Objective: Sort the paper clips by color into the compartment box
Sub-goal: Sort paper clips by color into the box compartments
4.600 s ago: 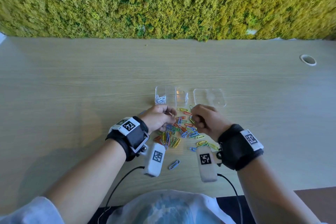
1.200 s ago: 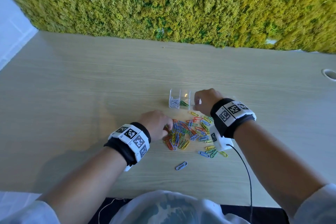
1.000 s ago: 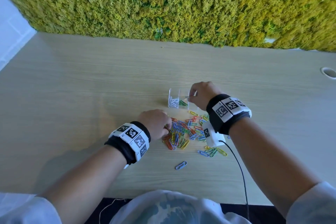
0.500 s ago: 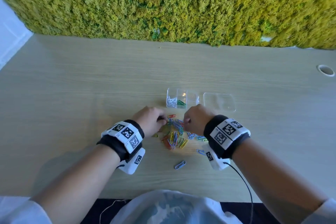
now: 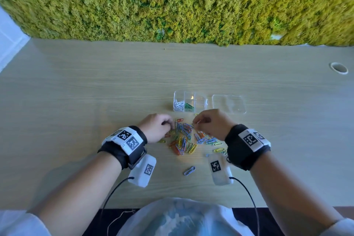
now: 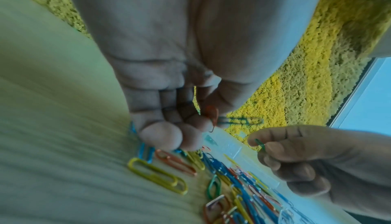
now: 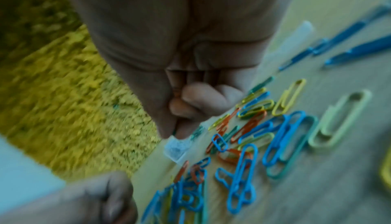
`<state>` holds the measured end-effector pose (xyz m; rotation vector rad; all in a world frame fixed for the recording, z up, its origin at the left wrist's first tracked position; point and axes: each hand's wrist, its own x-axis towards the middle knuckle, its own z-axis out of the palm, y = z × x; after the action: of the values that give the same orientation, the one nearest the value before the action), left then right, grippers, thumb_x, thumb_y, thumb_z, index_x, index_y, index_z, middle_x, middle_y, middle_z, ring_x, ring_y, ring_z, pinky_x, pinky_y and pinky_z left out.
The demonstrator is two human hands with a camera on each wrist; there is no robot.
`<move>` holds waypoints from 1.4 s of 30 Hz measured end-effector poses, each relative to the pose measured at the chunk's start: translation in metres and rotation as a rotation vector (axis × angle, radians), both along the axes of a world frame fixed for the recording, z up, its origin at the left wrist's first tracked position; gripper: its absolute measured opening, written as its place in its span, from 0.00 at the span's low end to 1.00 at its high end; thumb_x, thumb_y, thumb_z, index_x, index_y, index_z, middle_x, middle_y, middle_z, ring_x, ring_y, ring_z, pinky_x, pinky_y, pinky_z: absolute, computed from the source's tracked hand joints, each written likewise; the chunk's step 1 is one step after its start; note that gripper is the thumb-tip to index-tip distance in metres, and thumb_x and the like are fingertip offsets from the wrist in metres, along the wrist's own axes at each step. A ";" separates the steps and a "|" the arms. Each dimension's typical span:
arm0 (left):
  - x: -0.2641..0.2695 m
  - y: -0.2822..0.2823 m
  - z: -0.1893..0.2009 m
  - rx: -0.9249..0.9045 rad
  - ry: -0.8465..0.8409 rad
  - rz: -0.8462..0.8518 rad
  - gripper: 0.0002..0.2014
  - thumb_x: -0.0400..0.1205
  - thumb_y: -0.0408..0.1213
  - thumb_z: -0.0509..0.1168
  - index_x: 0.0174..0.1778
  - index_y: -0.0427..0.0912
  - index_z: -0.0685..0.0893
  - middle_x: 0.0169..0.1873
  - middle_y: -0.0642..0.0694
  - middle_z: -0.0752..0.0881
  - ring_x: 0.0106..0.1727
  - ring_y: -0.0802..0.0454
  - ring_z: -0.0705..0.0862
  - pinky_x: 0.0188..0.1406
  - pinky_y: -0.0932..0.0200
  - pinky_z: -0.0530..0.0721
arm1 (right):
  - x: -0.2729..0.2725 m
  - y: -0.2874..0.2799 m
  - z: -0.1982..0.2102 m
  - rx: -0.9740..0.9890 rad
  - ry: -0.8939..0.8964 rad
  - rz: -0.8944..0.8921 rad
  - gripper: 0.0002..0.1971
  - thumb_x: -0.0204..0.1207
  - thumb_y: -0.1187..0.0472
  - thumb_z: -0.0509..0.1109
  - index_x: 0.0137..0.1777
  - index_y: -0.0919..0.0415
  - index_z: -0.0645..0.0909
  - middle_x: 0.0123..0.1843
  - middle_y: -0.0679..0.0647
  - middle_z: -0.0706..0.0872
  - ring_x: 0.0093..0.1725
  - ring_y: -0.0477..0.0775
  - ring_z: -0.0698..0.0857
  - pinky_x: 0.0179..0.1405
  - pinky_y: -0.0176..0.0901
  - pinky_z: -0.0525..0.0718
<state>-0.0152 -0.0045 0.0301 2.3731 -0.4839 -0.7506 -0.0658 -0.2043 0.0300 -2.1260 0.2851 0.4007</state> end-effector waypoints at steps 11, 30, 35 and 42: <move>-0.001 0.002 0.002 -0.070 0.111 0.163 0.15 0.81 0.31 0.53 0.30 0.45 0.77 0.23 0.48 0.78 0.25 0.53 0.79 0.29 0.57 0.82 | -0.001 -0.015 -0.008 0.532 0.118 -0.462 0.11 0.79 0.67 0.62 0.33 0.62 0.75 0.28 0.56 0.75 0.20 0.49 0.73 0.19 0.37 0.72; -0.008 -0.002 0.005 0.368 -0.331 -0.331 0.05 0.76 0.41 0.67 0.35 0.53 0.85 0.42 0.57 0.75 0.43 0.55 0.77 0.39 0.59 0.74 | 0.004 -0.016 -0.009 -0.480 0.036 0.019 0.08 0.72 0.58 0.67 0.41 0.62 0.84 0.42 0.55 0.86 0.40 0.53 0.81 0.41 0.46 0.83; -0.008 -0.002 0.003 0.346 -0.356 -0.320 0.03 0.75 0.41 0.65 0.37 0.52 0.83 0.44 0.55 0.77 0.48 0.50 0.82 0.39 0.60 0.74 | -0.006 -0.020 -0.004 0.240 0.033 -0.227 0.10 0.72 0.73 0.70 0.32 0.63 0.77 0.26 0.56 0.78 0.23 0.49 0.74 0.25 0.39 0.75; -0.006 0.002 0.001 0.340 -0.378 -0.306 0.05 0.76 0.43 0.67 0.39 0.51 0.88 0.41 0.55 0.75 0.44 0.51 0.80 0.39 0.60 0.72 | -0.014 -0.011 -0.004 1.000 0.148 -0.471 0.15 0.79 0.75 0.54 0.48 0.61 0.82 0.29 0.55 0.80 0.24 0.47 0.79 0.21 0.33 0.81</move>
<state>-0.0210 -0.0030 0.0308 2.8151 -0.9601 -0.5431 -0.0802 -0.2154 0.0255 -1.0117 0.5232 0.3203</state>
